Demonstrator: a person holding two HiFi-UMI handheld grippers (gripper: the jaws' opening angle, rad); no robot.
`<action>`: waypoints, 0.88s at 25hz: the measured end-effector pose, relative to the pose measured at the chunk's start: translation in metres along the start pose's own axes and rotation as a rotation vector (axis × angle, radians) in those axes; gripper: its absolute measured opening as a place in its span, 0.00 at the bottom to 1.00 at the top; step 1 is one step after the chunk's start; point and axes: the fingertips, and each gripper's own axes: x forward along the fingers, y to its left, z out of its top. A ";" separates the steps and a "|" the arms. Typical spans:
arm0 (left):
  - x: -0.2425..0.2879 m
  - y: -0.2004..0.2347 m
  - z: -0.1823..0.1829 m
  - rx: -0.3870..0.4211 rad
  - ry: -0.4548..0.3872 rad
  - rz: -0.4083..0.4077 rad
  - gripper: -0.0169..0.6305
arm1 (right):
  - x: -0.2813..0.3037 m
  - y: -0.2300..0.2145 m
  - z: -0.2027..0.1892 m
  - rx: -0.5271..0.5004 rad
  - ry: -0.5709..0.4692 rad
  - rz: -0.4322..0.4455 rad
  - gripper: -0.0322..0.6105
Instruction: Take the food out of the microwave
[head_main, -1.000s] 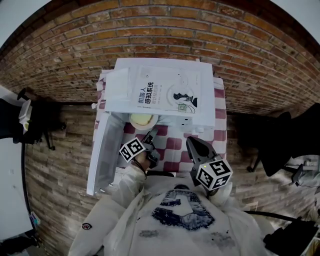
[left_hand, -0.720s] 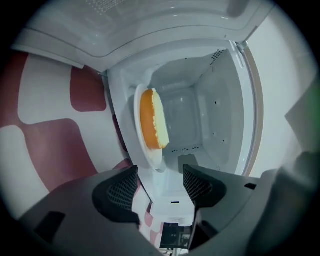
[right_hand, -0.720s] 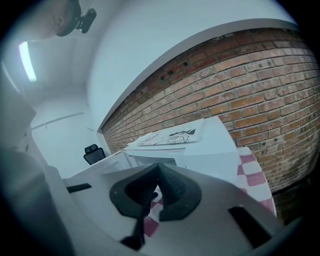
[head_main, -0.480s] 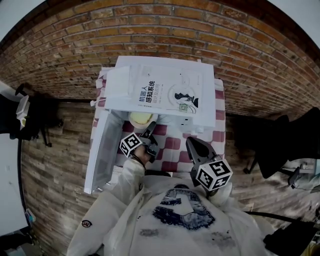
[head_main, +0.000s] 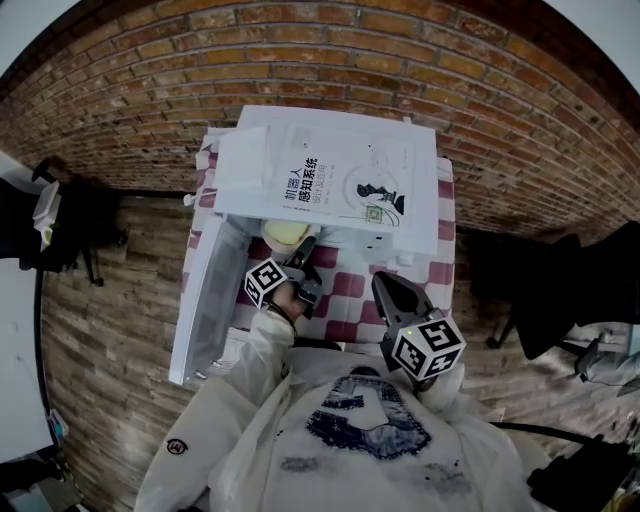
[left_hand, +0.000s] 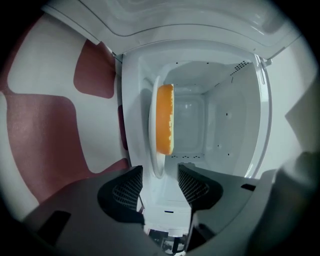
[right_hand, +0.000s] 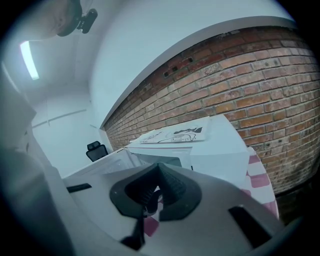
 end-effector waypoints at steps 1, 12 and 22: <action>0.001 0.001 0.000 -0.005 -0.002 0.002 0.39 | 0.001 0.001 0.000 -0.001 0.001 0.004 0.07; 0.006 0.004 0.004 -0.035 -0.016 0.022 0.28 | 0.016 0.015 0.001 -0.021 0.015 0.047 0.07; 0.006 0.008 0.005 -0.055 -0.009 0.036 0.22 | 0.032 0.027 0.003 -0.040 0.020 0.081 0.07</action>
